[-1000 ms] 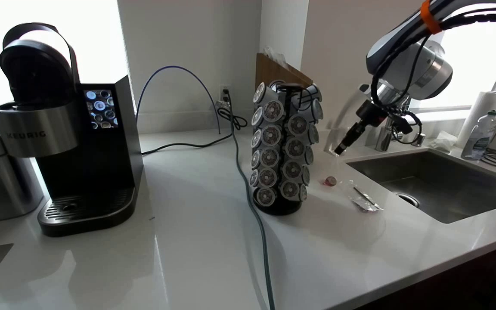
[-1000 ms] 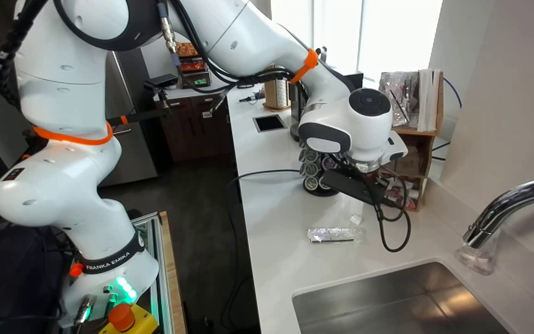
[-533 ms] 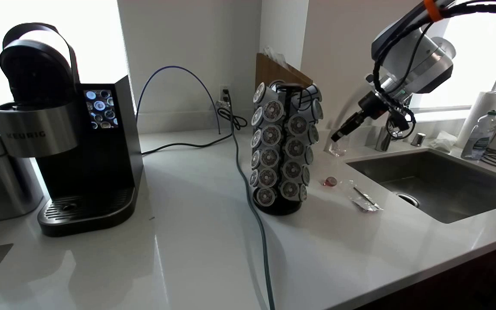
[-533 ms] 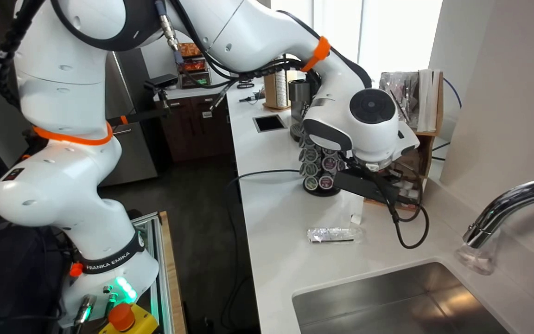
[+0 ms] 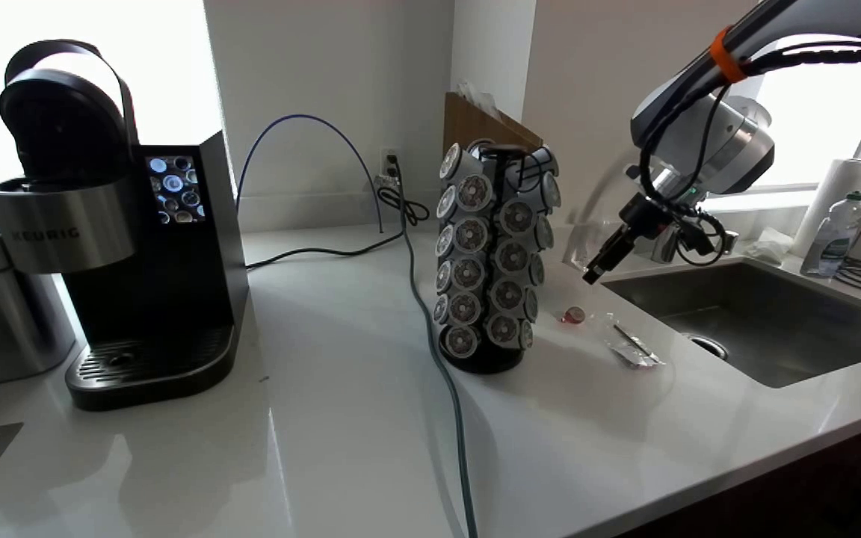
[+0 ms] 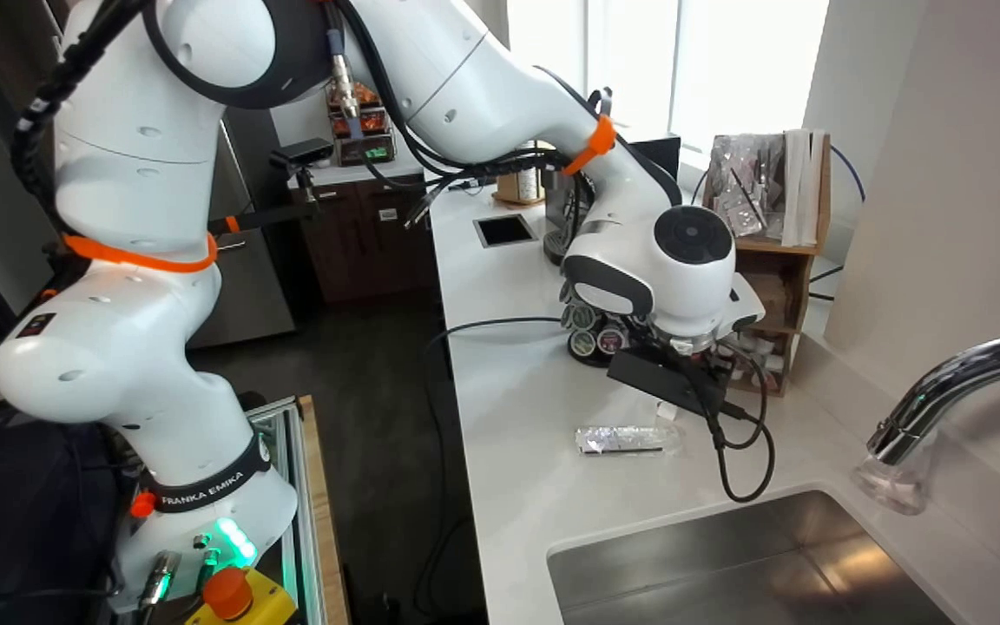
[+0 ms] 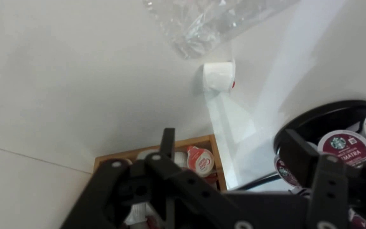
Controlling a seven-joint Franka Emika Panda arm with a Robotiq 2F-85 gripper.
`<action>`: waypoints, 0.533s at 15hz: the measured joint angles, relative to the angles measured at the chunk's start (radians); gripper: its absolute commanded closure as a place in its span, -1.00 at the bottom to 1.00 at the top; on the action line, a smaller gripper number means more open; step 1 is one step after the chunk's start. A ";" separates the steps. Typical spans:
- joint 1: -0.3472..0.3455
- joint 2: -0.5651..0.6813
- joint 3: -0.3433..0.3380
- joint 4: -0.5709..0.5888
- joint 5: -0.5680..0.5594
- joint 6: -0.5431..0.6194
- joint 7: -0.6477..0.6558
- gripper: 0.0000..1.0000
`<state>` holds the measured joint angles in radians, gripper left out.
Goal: Pick up the circular object on the counter and place it on the bottom compartment of the brown shelf
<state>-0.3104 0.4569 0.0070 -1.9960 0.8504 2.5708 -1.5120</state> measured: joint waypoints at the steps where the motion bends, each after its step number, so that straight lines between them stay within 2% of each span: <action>1: 0.001 0.010 -0.001 0.001 -0.009 0.000 0.003 -1.00; 8: 0.003 0.082 0.004 0.021 -0.057 -0.001 0.012 -1.00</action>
<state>-0.3076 0.5392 0.0112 -1.9749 0.7929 2.5702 -1.5005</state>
